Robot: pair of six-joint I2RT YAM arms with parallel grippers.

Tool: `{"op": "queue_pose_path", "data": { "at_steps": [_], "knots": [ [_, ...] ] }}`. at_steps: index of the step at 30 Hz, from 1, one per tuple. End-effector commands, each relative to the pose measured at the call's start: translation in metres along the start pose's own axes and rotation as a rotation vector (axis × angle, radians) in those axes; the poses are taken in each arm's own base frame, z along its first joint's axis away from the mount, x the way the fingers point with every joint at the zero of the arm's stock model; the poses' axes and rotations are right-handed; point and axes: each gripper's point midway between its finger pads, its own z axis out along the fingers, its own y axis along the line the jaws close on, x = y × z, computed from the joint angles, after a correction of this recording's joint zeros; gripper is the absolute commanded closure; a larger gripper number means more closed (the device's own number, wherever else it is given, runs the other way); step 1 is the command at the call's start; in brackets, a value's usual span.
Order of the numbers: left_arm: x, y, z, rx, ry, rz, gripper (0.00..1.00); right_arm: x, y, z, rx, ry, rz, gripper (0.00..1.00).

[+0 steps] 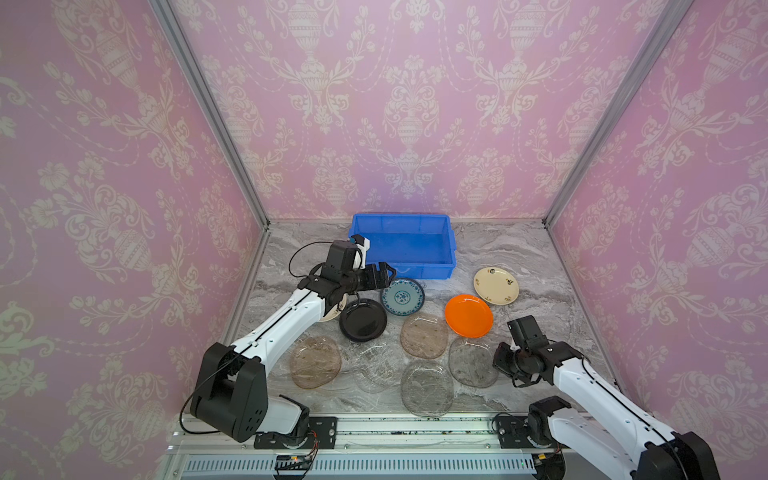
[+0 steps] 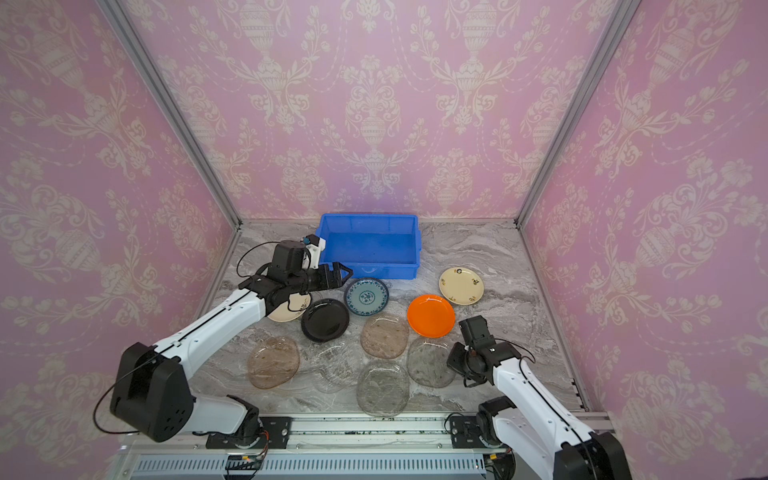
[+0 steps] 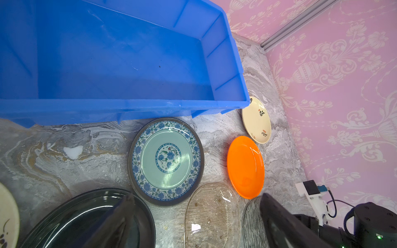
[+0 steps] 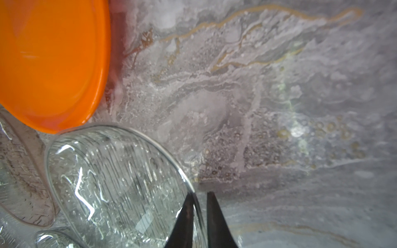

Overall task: Place the plates into the plastic bin on the countertop
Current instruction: Pick up the plate from the bottom-center of the table.

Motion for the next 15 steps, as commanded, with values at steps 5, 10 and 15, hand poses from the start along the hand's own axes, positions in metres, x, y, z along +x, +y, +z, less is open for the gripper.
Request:
{"op": "queue_pose_path", "data": {
  "at_steps": [5, 10, 15],
  "knots": [
    [-0.004, 0.001, 0.007, -0.024, 0.014, 0.030, 0.06, 0.005, -0.005, -0.007, 0.010, 0.005, 0.016, 1.00],
    [-0.006, -0.002, 0.009, -0.015, 0.016, 0.039, 0.06, 0.008, -0.009, -0.015, 0.038, 0.018, 0.012, 1.00],
    [-0.013, -0.004, 0.007, -0.021, 0.007, 0.060, 0.06, 0.016, -0.010, -0.031, 0.028, 0.025, 0.022, 1.00]
  ]
}}
